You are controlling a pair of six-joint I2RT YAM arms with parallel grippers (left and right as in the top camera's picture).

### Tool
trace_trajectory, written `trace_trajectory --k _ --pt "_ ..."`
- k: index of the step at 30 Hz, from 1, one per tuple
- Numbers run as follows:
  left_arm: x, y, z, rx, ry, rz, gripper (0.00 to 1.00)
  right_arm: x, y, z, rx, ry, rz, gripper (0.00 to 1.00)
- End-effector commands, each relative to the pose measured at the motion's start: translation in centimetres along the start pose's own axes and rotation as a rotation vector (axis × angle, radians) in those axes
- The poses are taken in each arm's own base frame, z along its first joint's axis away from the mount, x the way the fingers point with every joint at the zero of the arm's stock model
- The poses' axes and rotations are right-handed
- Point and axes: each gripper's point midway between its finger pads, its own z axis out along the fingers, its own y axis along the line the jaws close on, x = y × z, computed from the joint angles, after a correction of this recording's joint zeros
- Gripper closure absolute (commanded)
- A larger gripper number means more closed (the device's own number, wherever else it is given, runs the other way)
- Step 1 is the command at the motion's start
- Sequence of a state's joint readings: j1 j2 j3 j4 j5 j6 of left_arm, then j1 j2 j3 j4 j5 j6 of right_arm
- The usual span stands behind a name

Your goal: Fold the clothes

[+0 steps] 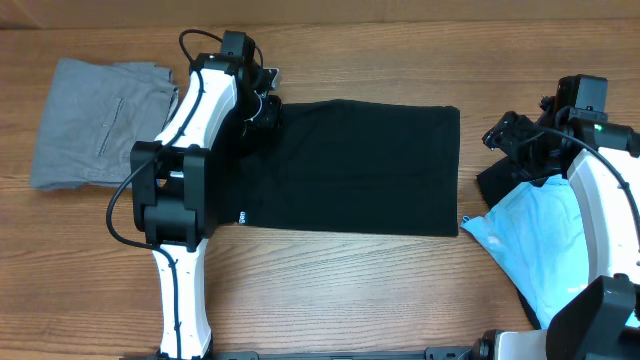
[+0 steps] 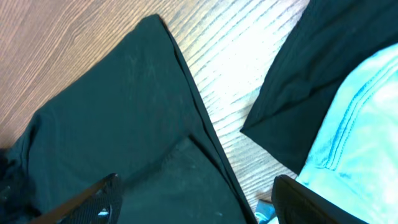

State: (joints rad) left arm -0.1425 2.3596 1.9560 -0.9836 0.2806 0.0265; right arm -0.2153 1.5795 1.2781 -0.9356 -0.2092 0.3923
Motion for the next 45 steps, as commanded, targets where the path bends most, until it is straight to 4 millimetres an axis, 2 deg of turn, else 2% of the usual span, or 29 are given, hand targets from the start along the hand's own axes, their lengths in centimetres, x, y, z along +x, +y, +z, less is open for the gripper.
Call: trace_trajectory --k 1,4,7,11,13,15,17,18,19,20,21,23,26,27,29,30,31,33,35,38,40,41,42,44,45 --pt "-0.1 0.9 0.1 -0.039 0.001 -0.021 0.55 -0.8 0.5 -0.8 -0.011 -0.037 -0.009 0.2" --pt "-0.5 0.9 0.1 -0.039 -0.014 -0.026 0.5 -0.7 0.5 -0.8 -0.011 -0.035 -0.009 0.2" --pt "-0.8 0.6 0.6 -0.036 -0.027 -0.039 0.52 -0.7 0.5 -0.8 -0.01 -0.035 -0.009 0.2" --pt "0.1 0.8 2.3 -0.035 0.017 -0.053 0.62 -0.5 0.4 -0.8 -0.007 -0.026 -0.008 0.2" --pt "0.4 0.6 2.8 -0.01 0.033 -0.058 0.74 -0.3 0.3 -0.8 -0.003 -0.018 -0.006 0.2" --pt "0.3 -0.3 2.8 0.039 0.028 -0.057 0.81 -0.2 0.3 -0.8 0.0 -0.013 -0.005 0.2" --pt "0.2 -0.3 2.7 0.04 0.024 -0.055 0.83 -0.2 0.3 -0.8 0.0 -0.013 -0.005 0.2" --pt "0.0 -0.4 2.6 0.04 0.021 -0.054 0.82 -0.2 0.2 -0.8 0.001 -0.012 -0.005 0.2" --pt "0.0 -0.4 2.5 0.04 0.023 -0.055 0.67 -0.1 0.2 -0.8 0.002 -0.011 -0.005 0.2" --pt "0.1 -0.5 2.2 0.045 0.031 -0.058 0.23 0.0 0.2 -0.8 0.003 -0.007 -0.004 0.2" --pt "0.1 -0.9 1.8 0.059 0.037 -0.06 0.07 0.0 0.1 -0.8 0.005 -0.005 -0.003 0.2" --pt "0.0 -1.2 0.7 0.061 0.046 -0.055 0.02 0.2 0.1 -0.8 0.008 0.002 -0.001 0.2" --pt "-1.4 -2.1 -3.2 0.05 0.029 -0.041 0.0 0.8 -0.2 -0.8 0.019 0.025 0.005 0.2" --pt "-1.8 -2.4 -4.9 0.043 0.02 -0.033 0.0 1.2 -0.4 -0.8 0.027 0.041 0.009 0.2" --pt "-2.0 -2.6 -9.1 -0.015 0.013 -0.03 0.0 2.2 -0.9 -1.0 0.048 0.083 0.02 0.3" --pt "-1.8 -2.6 -10.9 -0.047 0.01 -0.03 0.0 2.5 -1.0 -1.3 0.052 0.09 0.02 0.3" --pt "-1.4 -2.5 -13.0 -0.085 0.01 -0.03 0.0 2.7 -1.0 -1.7 0.05 0.086 0.014 0.29" --pt "-0.8 -2.4 -15.8 -0.139 -0.004 -0.049 0.0 2.7 -0.6 -2.9 0.034 0.061 0.007 0.28" --pt "-1.1 -3.8 -19.3 -0.115 -0.094 -0.078 0.0 2.9 0.0 -4.8 -0.001 0.023 -0.004 0.26" --pt "-0.6 -5.2 -24.0 -0.107 -0.198 -0.141 0.0 3.6 0.5 -7.3 -0.028 -0.019 -0.015 0.24" --pt "0.3 -6.0 -26.6 -0.112 -0.247 -0.129 0.0 4.2 0.5 -8.7 -0.039 -0.041 -0.022 0.22" --pt "1.2 -6.3 -28.3 -0.132 -0.273 -0.117 0.0 4.6 0.5 -9.6 -0.044 -0.051 -0.025 0.2" --pt "2.9 -6.4 -30.1 -0.187 -0.289 -0.108 0.0 5.0 0.5 -10.2 -0.047 -0.057 -0.026 0.18" --pt "5.4 -5.9 -31.1 -0.263 -0.273 -0.106 0.0 5.6 0.3 -10.5 -0.043 -0.049 -0.023 0.17" --pt "7.9 -5.2 -31.0 -0.307 -0.231 -0.145 0.0 6.2 0.0 -10.5 -0.031 -0.024 -0.015 0.15"
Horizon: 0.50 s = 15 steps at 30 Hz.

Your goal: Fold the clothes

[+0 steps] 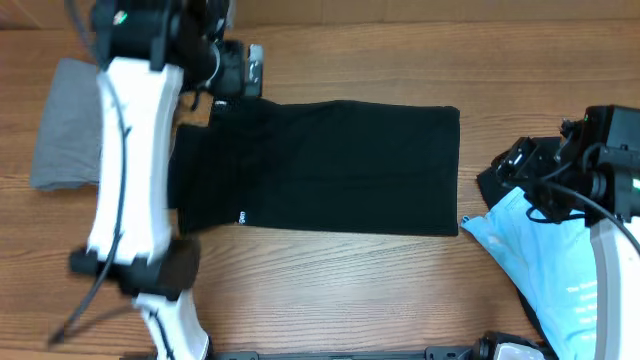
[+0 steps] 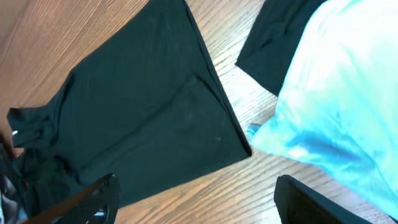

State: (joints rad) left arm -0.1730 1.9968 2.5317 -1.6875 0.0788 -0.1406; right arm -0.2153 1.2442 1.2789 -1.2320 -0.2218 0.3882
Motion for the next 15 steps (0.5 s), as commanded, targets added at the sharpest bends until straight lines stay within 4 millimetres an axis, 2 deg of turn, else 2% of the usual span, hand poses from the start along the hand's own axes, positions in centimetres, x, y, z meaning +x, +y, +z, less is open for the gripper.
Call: trace_trajectory --k 1,4,5,6,7,9,10,12,13,14,15 --pt "5.2 2.2 -2.3 -0.143 0.047 -0.051 0.0 0.7 -0.1 -0.5 0.007 0.024 0.006 0.14" --pt "9.2 3.7 0.1 -0.178 0.189 -0.1 0.0 1.9 -1.0 0.6 0.039 0.088 0.027 0.14" --pt "10.8 4.4 1.8 -0.192 0.256 -0.126 0.0 2.3 -1.4 1.3 0.05 0.11 0.033 0.15" --pt "12.0 4.9 3.3 -0.198 0.303 -0.146 0.0 2.8 -2.0 2.4 0.063 0.136 0.041 0.18" --pt "13.5 5.4 5.9 -0.182 0.363 -0.177 0.0 3.4 -2.6 3.7 0.077 0.163 0.049 0.24" --pt "15.2 6.0 9.1 -0.148 0.412 -0.222 0.0 4.4 -3.6 5.8 0.1 0.209 0.065 0.31" --pt "16.4 6.6 10.9 -0.131 0.439 -0.258 0.0 5.1 -4.4 7.1 0.115 0.238 0.077 0.39" --pt "18.0 7.8 13.1 -0.122 0.467 -0.309 0.0 6.2 -5.4 9.2 0.138 0.281 0.114 0.44" --pt "18.6 8.6 13.8 -0.127 0.477 -0.335 0.0 6.4 -5.6 9.8 0.137 0.289 0.119 0.45" --pt "20.0 10.1 15.0 -0.135 0.495 -0.391 0.0 6.6 -5.6 11.5 0.108 0.305 0.128 0.49" --pt "20.3 10.6 15.3 -0.131 0.495 -0.412 0.0 6.7 -5.4 11.9 0.094 0.31 0.13 0.51"
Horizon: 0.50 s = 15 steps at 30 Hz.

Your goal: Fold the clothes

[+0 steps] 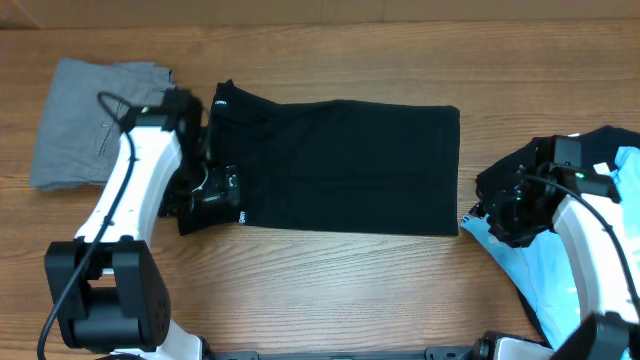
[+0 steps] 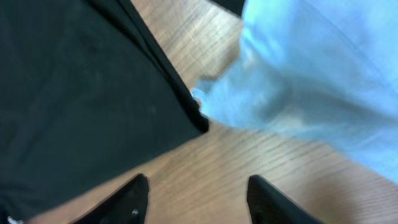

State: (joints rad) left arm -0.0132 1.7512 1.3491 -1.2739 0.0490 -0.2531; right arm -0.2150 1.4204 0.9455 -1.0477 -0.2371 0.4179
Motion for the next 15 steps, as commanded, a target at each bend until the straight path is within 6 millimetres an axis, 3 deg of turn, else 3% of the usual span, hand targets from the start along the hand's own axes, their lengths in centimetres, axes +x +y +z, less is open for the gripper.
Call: trace_trajectory --k 1,7,11,15 --pt "0.3 2.4 2.4 0.07 0.014 -0.134 0.0 0.1 1.2 2.1 -0.086 0.042 0.01 0.51" --pt "0.0 5.0 6.7 0.08 -0.03 -0.21 0.0 1.1 -0.1 6.6 -0.059 0.116 0.103 0.44" --pt "0.6 5.7 8.6 0.081 -0.033 -0.232 0.0 2.4 -0.2 7.4 -0.079 0.166 0.123 0.48" --pt "0.2 5.8 8.9 0.079 -0.054 -0.231 0.02 2.9 -0.1 7.9 -0.1 0.173 0.118 0.55"
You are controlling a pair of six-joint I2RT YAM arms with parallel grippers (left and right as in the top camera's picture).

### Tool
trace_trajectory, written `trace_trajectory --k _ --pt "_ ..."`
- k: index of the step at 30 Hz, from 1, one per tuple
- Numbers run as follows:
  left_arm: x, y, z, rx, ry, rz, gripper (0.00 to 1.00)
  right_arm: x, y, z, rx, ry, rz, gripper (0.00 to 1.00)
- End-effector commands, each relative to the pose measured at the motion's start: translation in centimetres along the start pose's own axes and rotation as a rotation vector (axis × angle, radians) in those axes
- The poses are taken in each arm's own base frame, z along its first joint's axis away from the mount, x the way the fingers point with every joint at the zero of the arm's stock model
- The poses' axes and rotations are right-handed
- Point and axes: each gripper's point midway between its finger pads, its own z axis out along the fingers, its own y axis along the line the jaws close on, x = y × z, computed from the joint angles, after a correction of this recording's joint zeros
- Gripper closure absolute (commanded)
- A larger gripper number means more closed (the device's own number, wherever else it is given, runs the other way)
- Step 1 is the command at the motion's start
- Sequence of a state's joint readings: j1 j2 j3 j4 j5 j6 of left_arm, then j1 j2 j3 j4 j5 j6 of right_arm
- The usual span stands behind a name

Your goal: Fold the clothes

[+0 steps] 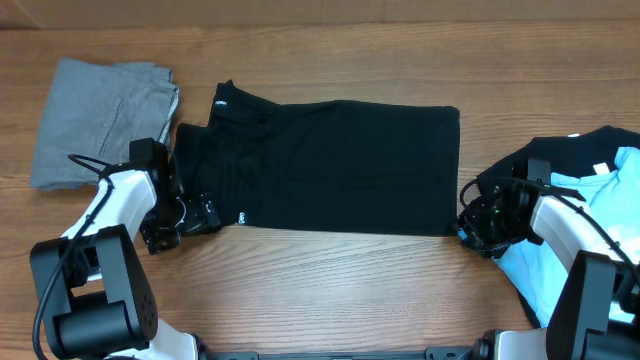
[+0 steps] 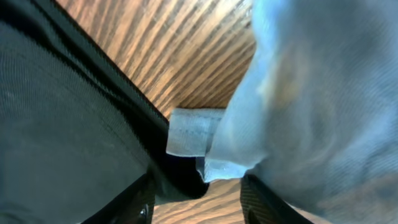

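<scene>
A black garment [image 1: 330, 165] lies flat across the middle of the table, its collar end on the left. My left gripper [image 1: 193, 216] sits at its lower left corner; the overhead view does not show whether the jaws are open or shut. At the lower right corner is my right gripper [image 1: 470, 226]. In the right wrist view that gripper [image 2: 198, 190] is open and low over the wood. The black garment's corner [image 2: 180, 174] lies between its fingers [image 2: 134, 204].
A folded grey garment [image 1: 95, 125] lies at the back left. On the right edge of the table is a pile with a light blue garment [image 1: 590, 240] on a black one [image 1: 535, 165]. Its blue hem [image 2: 193, 134] touches the corner by my right gripper.
My left gripper has gone from the garment's left edge down to its lower left corner. My right gripper has shifted left and lower, from beside the blue pile to the lower right corner.
First my left gripper was at the garment's upper left corner and my right one hung near the pile. Then the left arm stood raised over the left side. Later both were lower beside the garment, and now each is at a front corner.
</scene>
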State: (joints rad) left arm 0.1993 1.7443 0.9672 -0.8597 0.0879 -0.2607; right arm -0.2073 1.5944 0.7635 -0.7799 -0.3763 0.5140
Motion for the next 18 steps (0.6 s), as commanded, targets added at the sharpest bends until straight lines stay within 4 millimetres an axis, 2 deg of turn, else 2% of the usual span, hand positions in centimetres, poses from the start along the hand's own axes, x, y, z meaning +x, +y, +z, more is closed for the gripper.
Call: trace_trajectory --k 1,4,6,8,11,12,13,16,18 --pt "-0.3 0.0 0.1 0.013 -0.025 -0.014 0.02 1.0 0.6 0.6 -0.042 0.035 -0.008 0.55" --pt "-0.9 0.0 0.0 0.019 -0.046 -0.017 0.05 1.0 1.5 0.8 -0.065 0.031 -0.038 0.6" --pt "-1.1 0.1 0.0 0.021 -0.052 -0.021 0.13 0.9 1.7 0.9 -0.062 0.02 -0.047 0.64" --pt "-1.2 0.4 0.0 0.021 -0.056 -0.025 0.21 0.1 0.9 0.9 -0.017 -0.019 -0.044 0.74" --pt "-1.5 1.0 -0.1 0.023 -0.061 -0.024 0.42 -0.5 -0.2 0.9 0.048 -0.057 -0.041 0.9" --pt "-1.5 1.3 -0.1 0.023 -0.06 -0.035 0.46 -0.4 -0.3 0.9 0.05 -0.053 -0.039 0.91" --pt "-1.6 1.9 -0.1 0.025 -0.057 -0.058 0.53 -0.2 -0.4 0.9 0.055 -0.046 -0.036 0.95" --pt "-1.5 3.0 -0.2 0.03 -0.047 -0.098 0.65 0.8 -1.2 0.8 0.085 -0.005 -0.017 0.96" --pt "-1.2 3.7 -0.3 0.031 -0.031 -0.112 0.71 1.7 -2.3 0.7 0.14 0.026 0.003 0.96"
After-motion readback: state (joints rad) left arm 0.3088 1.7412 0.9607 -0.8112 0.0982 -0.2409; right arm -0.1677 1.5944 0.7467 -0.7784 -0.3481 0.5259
